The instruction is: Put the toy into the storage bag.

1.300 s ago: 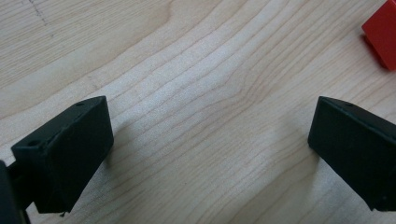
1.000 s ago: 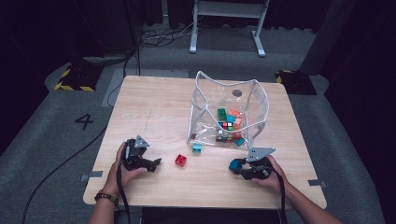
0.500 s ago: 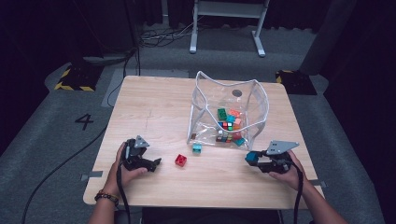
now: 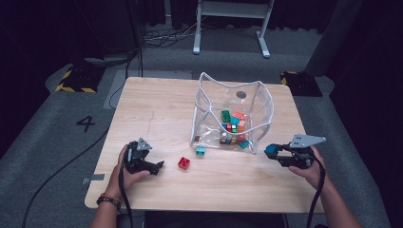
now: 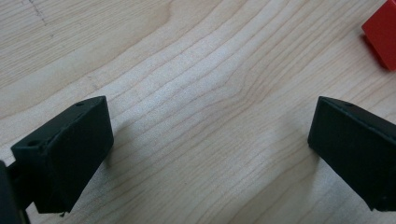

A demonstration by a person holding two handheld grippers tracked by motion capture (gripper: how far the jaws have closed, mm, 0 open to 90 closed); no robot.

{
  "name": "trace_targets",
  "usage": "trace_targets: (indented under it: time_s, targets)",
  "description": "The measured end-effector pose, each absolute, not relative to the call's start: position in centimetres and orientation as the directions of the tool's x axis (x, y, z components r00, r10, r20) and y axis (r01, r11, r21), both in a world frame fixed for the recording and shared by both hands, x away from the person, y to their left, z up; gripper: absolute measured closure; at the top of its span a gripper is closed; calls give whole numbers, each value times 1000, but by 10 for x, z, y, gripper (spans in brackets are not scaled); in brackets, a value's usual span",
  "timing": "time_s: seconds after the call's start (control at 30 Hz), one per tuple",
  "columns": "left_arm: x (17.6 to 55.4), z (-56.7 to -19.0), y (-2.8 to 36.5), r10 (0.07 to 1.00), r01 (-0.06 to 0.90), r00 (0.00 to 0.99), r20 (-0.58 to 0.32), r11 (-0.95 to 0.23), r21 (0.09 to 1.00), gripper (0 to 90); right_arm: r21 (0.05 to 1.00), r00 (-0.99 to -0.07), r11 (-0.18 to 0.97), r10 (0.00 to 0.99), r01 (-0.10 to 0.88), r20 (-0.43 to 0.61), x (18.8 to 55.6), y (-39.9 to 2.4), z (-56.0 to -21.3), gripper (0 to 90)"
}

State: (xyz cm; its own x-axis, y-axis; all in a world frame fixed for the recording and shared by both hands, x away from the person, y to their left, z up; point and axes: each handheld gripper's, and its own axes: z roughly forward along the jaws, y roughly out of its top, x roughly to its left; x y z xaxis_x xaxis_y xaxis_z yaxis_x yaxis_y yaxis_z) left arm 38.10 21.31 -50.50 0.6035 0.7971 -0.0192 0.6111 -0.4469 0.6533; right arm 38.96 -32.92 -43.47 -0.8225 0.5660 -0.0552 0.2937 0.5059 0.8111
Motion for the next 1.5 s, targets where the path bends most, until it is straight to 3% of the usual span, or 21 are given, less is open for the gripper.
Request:
trace_targets:
  time_s: [0.87, 1.5]
  targets:
    - [382, -505, 213, 799, 613, 600, -21, -443, 654, 1, 854, -754, 454, 646, 254, -119, 418, -355, -359, 591]
    - [382, -505, 213, 797, 613, 604, -25, -444, 654, 1, 878, -759, 442, 632, 183, -160, 433, -335, -302, 591]
